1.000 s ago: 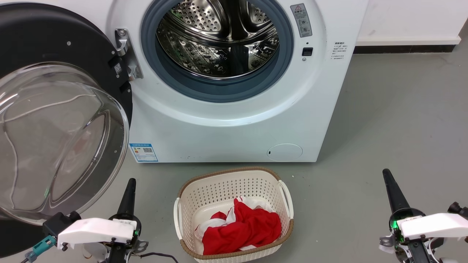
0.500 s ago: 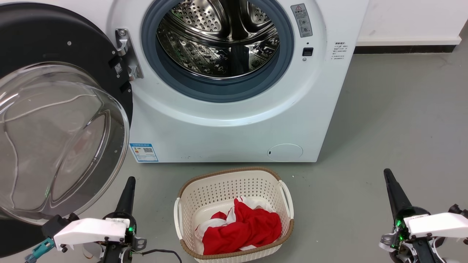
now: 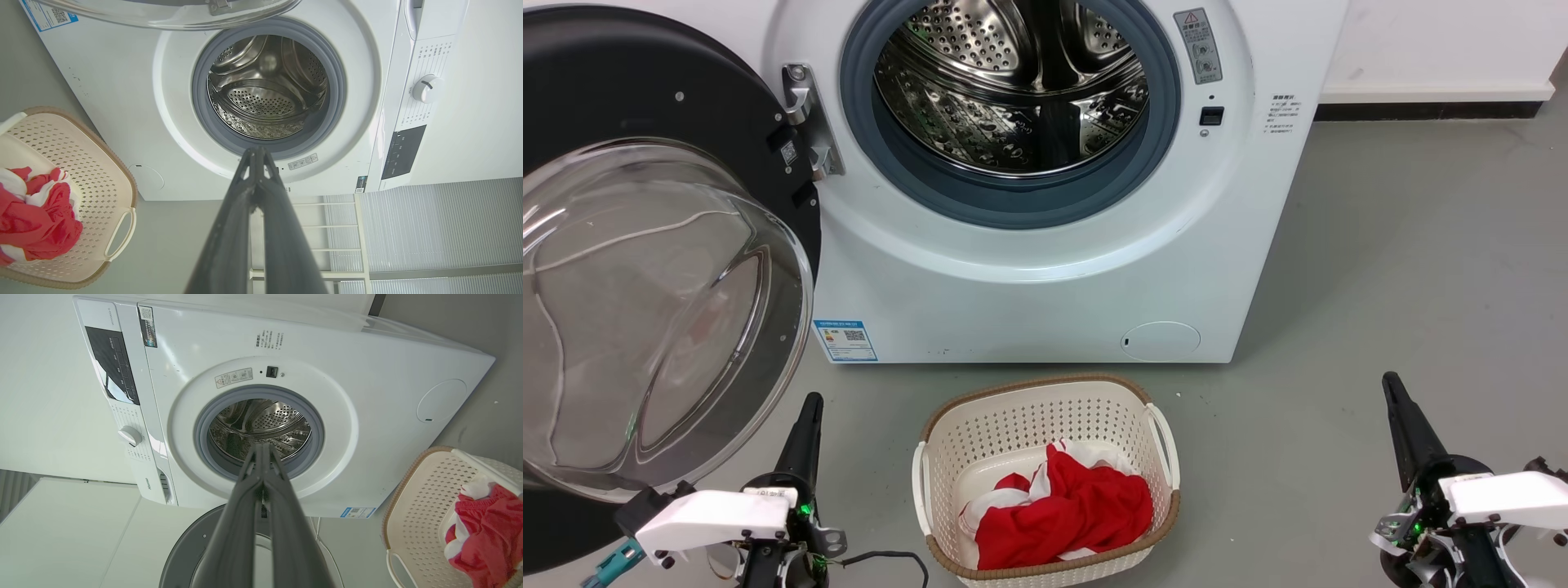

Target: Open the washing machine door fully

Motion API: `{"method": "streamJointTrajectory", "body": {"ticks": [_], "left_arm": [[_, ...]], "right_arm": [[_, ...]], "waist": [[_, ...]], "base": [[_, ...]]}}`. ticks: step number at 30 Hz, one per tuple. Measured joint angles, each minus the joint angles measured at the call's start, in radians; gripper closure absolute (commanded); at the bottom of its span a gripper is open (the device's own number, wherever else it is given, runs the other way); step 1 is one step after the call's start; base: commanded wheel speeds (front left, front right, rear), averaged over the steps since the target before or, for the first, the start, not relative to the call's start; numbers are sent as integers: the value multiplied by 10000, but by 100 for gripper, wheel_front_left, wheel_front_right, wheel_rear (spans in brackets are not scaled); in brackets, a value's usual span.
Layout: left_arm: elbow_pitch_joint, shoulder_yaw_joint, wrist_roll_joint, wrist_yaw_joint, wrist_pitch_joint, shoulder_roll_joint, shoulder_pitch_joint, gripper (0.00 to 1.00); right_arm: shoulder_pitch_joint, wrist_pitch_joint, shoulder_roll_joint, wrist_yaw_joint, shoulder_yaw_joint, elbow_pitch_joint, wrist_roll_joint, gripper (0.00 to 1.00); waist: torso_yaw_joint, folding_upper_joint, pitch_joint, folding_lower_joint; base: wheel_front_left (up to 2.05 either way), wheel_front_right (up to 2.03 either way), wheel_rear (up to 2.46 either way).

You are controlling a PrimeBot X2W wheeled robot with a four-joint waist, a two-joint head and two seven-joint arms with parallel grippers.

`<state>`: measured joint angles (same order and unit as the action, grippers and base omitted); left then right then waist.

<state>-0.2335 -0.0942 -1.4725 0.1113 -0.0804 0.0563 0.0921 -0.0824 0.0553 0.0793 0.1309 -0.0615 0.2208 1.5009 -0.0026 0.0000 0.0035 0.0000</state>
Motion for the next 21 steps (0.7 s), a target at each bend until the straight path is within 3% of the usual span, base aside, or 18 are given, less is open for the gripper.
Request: {"method": "streamJointTrajectory", "body": {"ticks": [21], "left_arm": [[-125, -199, -1398, 182, -341, -58, 128, 100]], "right_arm": [[-172, 307, -23, 0, -186, 226, 1381, 100]], "waist": [[26, 0, -4, 0]], "base": [[0, 0, 0]]}}
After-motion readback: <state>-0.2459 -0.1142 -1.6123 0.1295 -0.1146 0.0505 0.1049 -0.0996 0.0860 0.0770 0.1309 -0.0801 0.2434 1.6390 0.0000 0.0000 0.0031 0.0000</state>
